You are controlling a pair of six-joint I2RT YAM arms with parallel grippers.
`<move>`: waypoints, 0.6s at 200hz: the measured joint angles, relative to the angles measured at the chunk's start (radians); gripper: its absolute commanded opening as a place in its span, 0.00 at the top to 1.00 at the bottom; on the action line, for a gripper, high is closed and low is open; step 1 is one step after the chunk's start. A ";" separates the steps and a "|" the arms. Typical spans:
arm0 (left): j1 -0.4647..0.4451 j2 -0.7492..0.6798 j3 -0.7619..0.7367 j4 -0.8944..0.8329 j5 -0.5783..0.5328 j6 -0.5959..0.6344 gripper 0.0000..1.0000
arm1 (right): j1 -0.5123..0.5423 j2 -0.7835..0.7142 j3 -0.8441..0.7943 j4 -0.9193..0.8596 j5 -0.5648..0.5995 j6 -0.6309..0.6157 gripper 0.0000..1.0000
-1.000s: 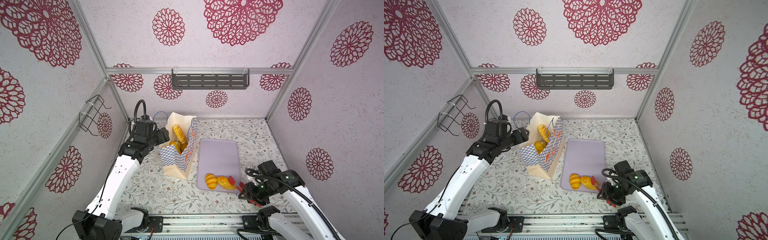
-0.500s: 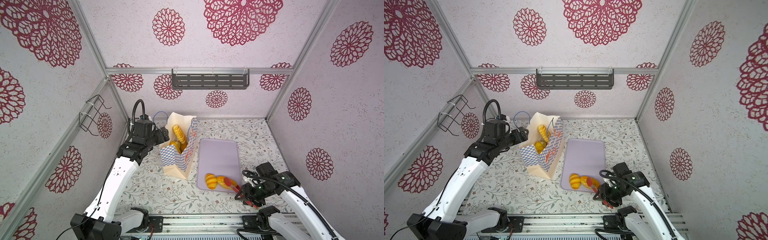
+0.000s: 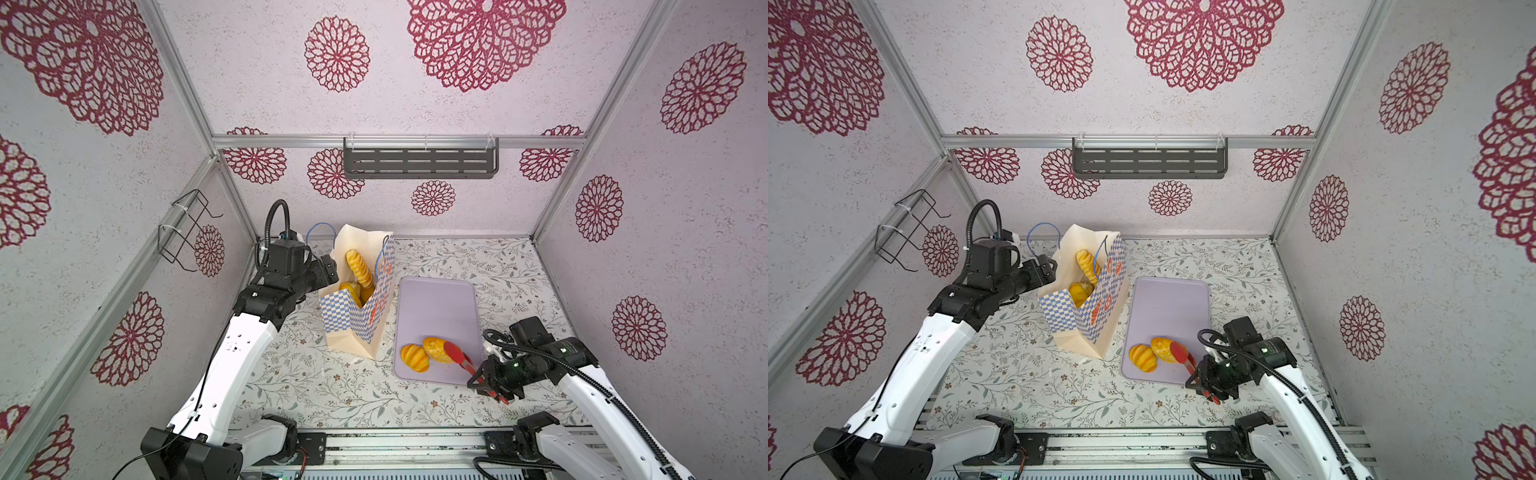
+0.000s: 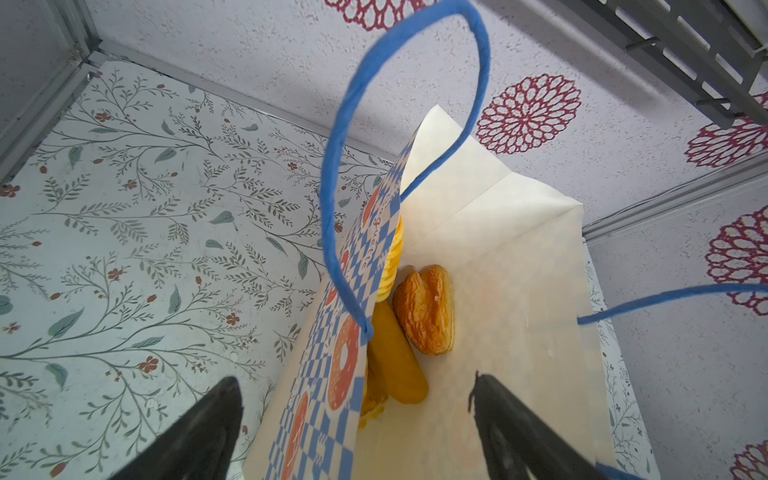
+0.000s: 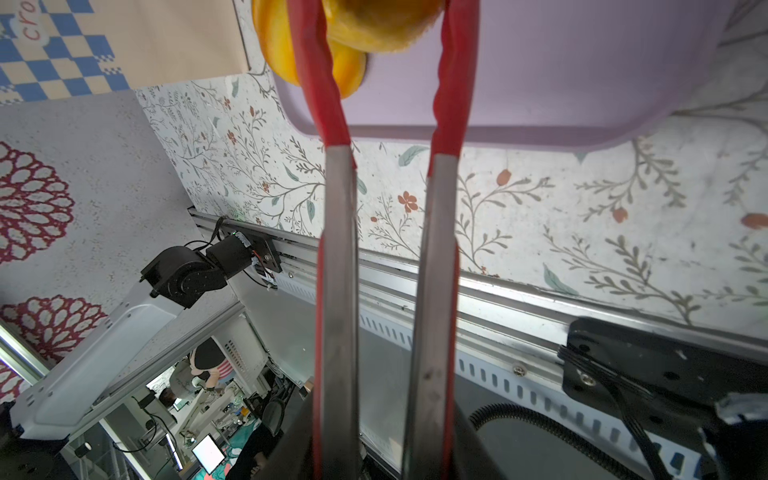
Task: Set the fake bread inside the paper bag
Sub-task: 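Close the right gripper's tongs on a yellow bun on the tray, then lift the yellow bun with the tongs and carry it toward the bag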
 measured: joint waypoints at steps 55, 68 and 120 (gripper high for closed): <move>0.002 0.000 0.000 -0.003 -0.003 0.000 0.08 | 0.000 0.048 0.079 0.013 0.030 -0.003 0.70; 0.003 0.000 0.000 -0.003 -0.003 0.000 0.08 | 0.000 0.059 0.106 0.012 0.040 -0.009 0.70; 0.015 0.000 0.000 -0.016 -0.002 0.007 0.06 | -0.011 0.134 0.254 0.011 0.075 -0.029 0.71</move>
